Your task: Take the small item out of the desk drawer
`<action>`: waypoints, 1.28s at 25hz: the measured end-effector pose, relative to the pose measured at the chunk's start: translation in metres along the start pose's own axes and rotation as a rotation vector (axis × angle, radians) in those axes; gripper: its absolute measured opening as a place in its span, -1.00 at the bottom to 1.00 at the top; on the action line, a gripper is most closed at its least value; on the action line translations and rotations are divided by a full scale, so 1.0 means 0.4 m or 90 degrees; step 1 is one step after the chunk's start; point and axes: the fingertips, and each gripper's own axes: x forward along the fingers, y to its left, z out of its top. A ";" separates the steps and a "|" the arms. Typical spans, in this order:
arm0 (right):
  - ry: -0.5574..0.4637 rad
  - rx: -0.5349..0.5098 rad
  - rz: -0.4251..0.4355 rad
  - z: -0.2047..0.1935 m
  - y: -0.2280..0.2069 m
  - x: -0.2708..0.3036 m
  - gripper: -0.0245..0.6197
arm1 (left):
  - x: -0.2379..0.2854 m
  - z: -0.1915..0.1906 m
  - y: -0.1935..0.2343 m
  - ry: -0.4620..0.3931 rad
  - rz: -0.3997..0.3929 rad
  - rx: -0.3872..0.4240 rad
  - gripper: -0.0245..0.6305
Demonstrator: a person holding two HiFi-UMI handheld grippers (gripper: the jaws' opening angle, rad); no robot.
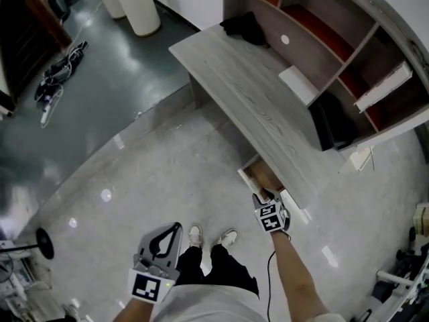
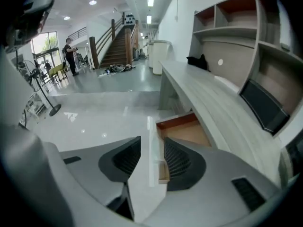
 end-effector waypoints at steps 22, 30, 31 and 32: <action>0.160 -0.066 0.050 -0.100 0.025 0.223 -0.49 | -0.155 -0.119 0.076 0.059 0.120 -0.044 -0.87; 0.152 -0.061 0.030 -0.093 0.035 0.185 -0.80 | -0.160 -0.109 0.089 0.037 0.104 -0.048 -0.87; 0.149 -0.057 0.026 -0.090 0.033 0.177 -0.80 | -0.158 -0.104 0.091 0.033 0.100 -0.047 -0.87; 0.147 -0.054 0.022 -0.088 0.031 0.168 -0.81 | -0.155 -0.102 0.091 0.031 0.095 -0.045 -0.87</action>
